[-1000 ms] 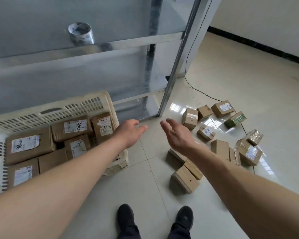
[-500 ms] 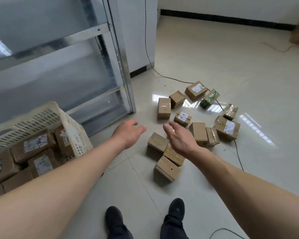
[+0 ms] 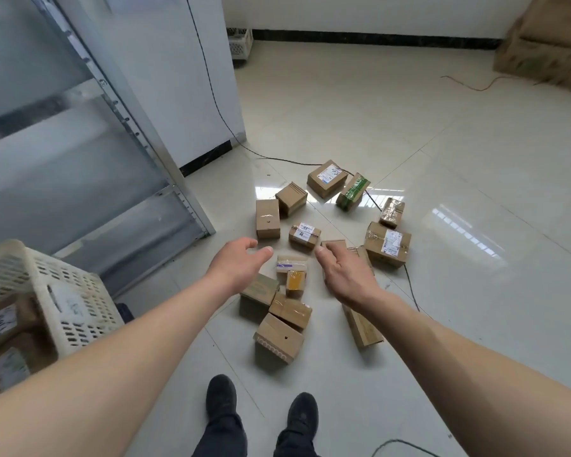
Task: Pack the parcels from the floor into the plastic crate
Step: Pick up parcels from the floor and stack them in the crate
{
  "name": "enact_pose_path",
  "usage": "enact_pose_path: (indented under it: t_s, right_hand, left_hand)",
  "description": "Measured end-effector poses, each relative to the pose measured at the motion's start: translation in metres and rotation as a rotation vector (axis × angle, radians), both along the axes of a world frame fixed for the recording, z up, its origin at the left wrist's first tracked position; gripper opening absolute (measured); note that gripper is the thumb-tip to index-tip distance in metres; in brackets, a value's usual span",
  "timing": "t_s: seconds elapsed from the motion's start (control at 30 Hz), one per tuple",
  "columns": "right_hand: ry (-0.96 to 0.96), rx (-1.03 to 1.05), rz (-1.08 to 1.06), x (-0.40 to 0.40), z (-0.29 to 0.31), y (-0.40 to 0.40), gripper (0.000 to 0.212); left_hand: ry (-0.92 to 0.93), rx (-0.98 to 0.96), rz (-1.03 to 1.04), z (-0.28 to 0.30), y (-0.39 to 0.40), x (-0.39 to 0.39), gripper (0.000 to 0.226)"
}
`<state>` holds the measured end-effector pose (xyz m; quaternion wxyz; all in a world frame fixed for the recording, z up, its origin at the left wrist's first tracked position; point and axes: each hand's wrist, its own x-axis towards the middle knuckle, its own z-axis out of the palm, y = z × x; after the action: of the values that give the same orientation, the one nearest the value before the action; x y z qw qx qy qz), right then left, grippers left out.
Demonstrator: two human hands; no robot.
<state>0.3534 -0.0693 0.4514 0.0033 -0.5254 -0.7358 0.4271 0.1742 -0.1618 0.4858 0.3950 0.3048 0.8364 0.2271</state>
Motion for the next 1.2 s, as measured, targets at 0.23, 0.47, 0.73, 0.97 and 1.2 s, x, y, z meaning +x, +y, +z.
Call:
enact_pose_path:
  t_s: [0.23, 0.47, 0.73, 0.97, 1.2]
  right_hand:
    - [-0.019, 0.015, -0.057, 0.01, 0.0, 0.034, 0.054]
    - [-0.061, 0.017, -0.06, -0.035, -0.005, 0.077, 0.058]
    - [-0.121, -0.007, -0.052, -0.151, -0.039, 0.141, 0.058]
    - [-0.14, -0.077, -0.069, -0.233, -0.089, 0.184, 0.057]
    - [-0.202, -0.135, 0.005, -0.268, -0.183, 0.233, 0.059]
  left_hand:
    - [-0.017, 0.007, -0.039, -0.008, 0.037, -0.003, 0.055]
    - [-0.048, 0.018, -0.05, -0.024, 0.083, -0.049, 0.052]
    - [-0.122, -0.02, -0.025, -0.066, 0.148, -0.164, 0.054]
    - [-0.152, -0.115, -0.018, -0.125, 0.19, -0.25, 0.057]
    - [-0.203, -0.174, 0.02, -0.216, 0.232, -0.279, 0.058]
